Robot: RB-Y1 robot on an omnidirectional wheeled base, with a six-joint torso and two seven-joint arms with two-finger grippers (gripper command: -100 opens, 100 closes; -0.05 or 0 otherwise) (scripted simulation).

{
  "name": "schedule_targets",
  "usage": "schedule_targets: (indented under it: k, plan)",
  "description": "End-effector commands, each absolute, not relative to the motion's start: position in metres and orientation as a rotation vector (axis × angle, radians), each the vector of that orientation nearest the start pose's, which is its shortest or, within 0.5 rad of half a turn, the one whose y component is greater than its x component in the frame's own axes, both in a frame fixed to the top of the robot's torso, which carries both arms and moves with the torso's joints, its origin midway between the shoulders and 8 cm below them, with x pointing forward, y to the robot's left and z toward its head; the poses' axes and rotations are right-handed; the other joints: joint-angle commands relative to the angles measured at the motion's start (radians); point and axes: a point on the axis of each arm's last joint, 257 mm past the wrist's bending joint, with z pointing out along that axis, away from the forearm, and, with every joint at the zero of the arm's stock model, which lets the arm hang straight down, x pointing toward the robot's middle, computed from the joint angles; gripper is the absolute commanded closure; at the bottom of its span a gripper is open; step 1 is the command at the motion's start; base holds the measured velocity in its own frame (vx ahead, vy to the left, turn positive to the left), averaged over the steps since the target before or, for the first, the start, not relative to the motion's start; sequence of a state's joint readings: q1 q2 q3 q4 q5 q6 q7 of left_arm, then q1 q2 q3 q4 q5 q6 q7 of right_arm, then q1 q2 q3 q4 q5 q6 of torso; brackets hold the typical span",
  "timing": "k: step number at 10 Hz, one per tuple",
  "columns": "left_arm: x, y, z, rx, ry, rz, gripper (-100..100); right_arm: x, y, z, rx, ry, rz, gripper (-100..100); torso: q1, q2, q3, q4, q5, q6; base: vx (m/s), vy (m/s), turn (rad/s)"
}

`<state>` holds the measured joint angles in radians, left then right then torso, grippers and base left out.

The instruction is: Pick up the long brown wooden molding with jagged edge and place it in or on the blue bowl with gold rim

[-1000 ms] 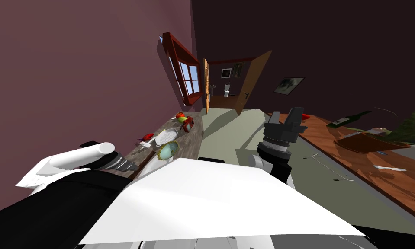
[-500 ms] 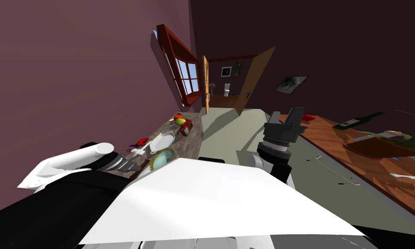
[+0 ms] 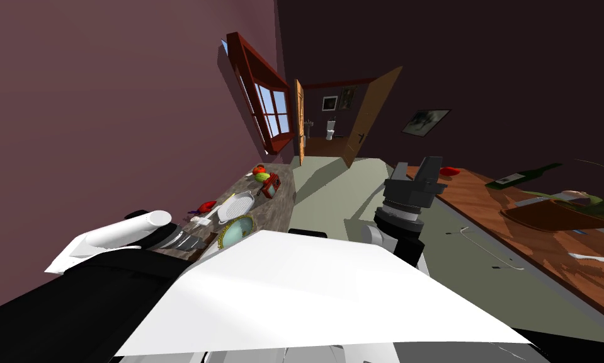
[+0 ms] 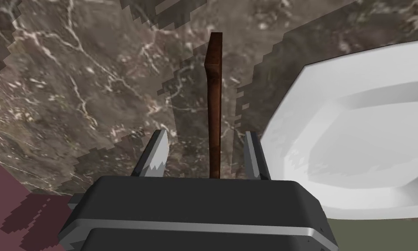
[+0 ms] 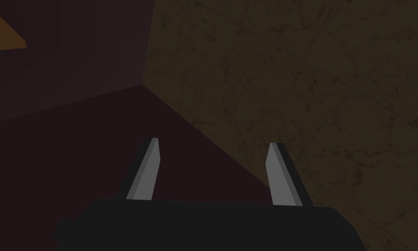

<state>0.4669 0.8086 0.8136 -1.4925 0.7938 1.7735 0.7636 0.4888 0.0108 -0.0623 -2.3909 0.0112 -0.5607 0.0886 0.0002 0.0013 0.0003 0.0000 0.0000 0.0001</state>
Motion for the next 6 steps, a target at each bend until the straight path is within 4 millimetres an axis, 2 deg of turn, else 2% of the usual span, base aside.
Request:
schedule_targets:
  k: [1,4,5,6]
  plan:
    - [0.056,0.633,-0.314,-3.095,0.063,0.165,100,0.304,-0.287,0.086,0.473,0.501,1.188,0,0.0,0.0,0.0,0.0,0.0,0.0,0.0,0.0,0.0]
    - [0.056,0.632,-0.314,-3.096,0.063,0.166,100,0.304,-0.287,0.086,0.473,0.501,1.188,0,0.001,0.0,0.0,0.0,0.0,0.0,0.0,0.0,0.0]
    - [0.056,0.632,-0.314,-3.096,0.063,0.166,0,0.304,-0.287,0.086,0.473,0.501,1.188,0,0.001,0.0,0.0,0.0,0.0,0.0,0.0,0.0,0.0]
    - [0.056,0.631,-0.304,-3.096,0.062,0.168,100,0.304,-0.287,0.086,0.473,0.501,1.188,0,0.001,0.0,0.0,0.0,0.0,0.0,0.005,0.002,-0.006]
